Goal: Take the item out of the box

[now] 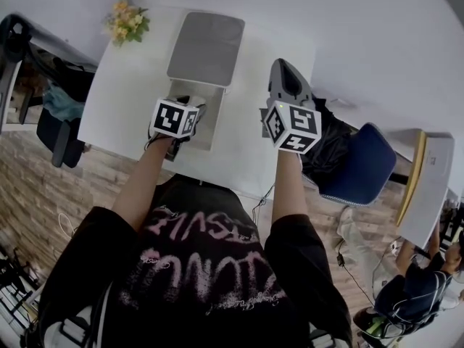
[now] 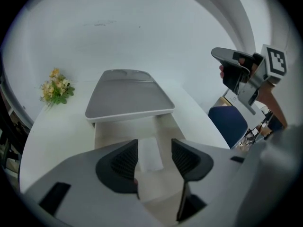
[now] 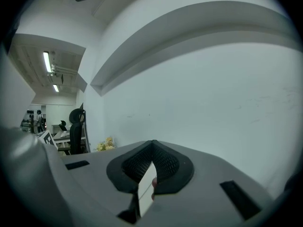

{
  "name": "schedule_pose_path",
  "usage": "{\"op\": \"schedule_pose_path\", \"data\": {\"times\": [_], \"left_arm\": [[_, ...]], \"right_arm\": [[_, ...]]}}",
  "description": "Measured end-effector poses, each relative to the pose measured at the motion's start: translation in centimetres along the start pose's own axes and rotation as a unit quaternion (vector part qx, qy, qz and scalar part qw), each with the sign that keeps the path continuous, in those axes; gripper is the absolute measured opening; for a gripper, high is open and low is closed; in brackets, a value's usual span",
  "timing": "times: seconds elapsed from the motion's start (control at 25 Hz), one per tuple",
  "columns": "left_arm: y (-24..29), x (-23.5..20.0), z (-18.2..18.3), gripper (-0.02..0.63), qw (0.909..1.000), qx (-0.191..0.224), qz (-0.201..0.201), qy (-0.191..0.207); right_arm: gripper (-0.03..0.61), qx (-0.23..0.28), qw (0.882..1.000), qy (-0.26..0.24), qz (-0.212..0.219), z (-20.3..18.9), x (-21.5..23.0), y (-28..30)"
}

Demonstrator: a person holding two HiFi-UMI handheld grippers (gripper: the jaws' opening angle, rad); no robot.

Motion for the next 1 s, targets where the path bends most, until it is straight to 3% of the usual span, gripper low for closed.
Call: {"op": "schedule_pose_path", "data": {"times": [0.32, 0.8, 1.0], "left_arm": [[1.9, -0.3, -0.9, 0.23, 0.9987, -0.049, 0.011, -0.004], [3.4, -0.7, -1.4, 0.227, 0.9962, -0.084, 0.024, 0.003], [3.8, -1.2, -1.7, 0.193, 0.9951, -0.092, 0.036, 0.007]], "right_arm": [[0.009, -0.008, 1.0, -0.003, -0.002, -0.5, 0.6, 0.3], [0.009, -0.019, 1.0, -0.005, -0.003, -1.0, 1.2, 0.5], [0.009, -0.027, 1.0, -0.005, -0.006, -1.5, 1.3, 0.5]]}}
Point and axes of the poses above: the fingertips, and each gripper's own axes: y forward along the fingers, x to its right, z out of its top, the point moved 6 cm from there along -y, backward along the fingers, and after that the axes turned 7 degrees about -y, right-handed, at the moved point
